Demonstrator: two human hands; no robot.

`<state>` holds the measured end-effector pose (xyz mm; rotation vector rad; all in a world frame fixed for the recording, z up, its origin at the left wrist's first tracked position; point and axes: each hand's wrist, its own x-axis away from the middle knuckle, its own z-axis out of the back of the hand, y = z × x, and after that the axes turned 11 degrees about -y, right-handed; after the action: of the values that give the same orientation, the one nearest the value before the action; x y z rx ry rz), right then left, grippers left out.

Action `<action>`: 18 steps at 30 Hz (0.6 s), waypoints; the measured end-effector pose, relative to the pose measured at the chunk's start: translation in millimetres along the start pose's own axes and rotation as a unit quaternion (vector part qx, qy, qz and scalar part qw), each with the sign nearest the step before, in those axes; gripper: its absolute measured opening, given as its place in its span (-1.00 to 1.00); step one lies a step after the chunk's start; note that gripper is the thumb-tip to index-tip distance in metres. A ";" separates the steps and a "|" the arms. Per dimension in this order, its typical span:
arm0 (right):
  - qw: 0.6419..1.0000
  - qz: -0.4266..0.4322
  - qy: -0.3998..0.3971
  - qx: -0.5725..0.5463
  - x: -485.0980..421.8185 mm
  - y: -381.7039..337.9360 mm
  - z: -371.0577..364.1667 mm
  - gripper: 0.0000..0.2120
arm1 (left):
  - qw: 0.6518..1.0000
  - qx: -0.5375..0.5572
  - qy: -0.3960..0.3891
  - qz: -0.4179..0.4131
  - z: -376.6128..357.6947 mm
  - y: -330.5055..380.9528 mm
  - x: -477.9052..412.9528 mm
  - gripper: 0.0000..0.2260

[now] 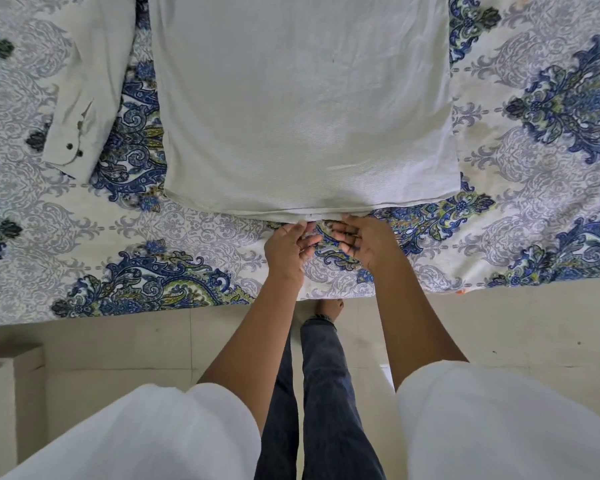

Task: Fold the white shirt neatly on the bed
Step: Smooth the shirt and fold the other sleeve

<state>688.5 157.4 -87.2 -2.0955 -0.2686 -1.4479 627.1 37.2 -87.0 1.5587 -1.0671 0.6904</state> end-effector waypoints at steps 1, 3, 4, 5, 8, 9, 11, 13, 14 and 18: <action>1.000 -0.002 0.012 -0.010 0.5 0.3 0.5 -0.88 | 1.000 0.020 0.014 -0.001 -1.4 2.9 1.0 -0.97; 1.000 -0.005 0.028 -0.010 2.1 0.8 -0.7 -0.86 | 0.998 0.048 0.047 0.010 -3.2 9.0 -0.8 -0.96; 1.000 -0.010 0.030 0.000 3.2 1.0 -1.6 -0.86 | 0.997 0.038 0.062 0.021 -3.6 12.3 -2.8 -0.95; 0.999 -0.017 0.032 0.010 4.1 1.3 -2.6 -0.86 | 0.997 0.017 0.071 0.032 -3.9 15.3 -3.5 -0.93; 0.998 -0.033 0.034 0.041 11.9 -0.5 -7.3 -0.85 | 0.996 -0.037 0.053 0.056 -2.2 25.3 2.4 -0.89; 0.997 -0.026 0.043 0.058 15.2 -1.9 -10.3 -0.87 | 0.996 -0.045 0.057 0.059 0.0 29.3 5.5 -0.88; 0.989 0.038 0.083 0.113 19.5 -4.5 -19.8 -0.94 | 0.992 -0.052 0.113 0.030 10.0 37.2 7.5 -0.89; 0.945 0.144 0.124 0.266 20.3 -4.8 -34.1 -0.94 | 0.981 -0.050 0.177 -0.062 22.8 49.7 6.0 -0.92; 0.898 0.200 0.132 0.369 19.8 -4.2 -43.0 -0.91 | 0.973 -0.064 0.196 -0.104 30.3 58.8 4.3 -0.86; 0.649 0.246 0.083 0.715 1.9 6.0 -61.3 -0.69 | 0.961 -0.117 0.230 -0.100 54.4 99.3 -6.3 -0.74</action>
<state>643.4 118.0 -72.2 -0.5895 -0.4894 -0.5706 529.9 -15.8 -62.6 1.2019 -0.6090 0.7130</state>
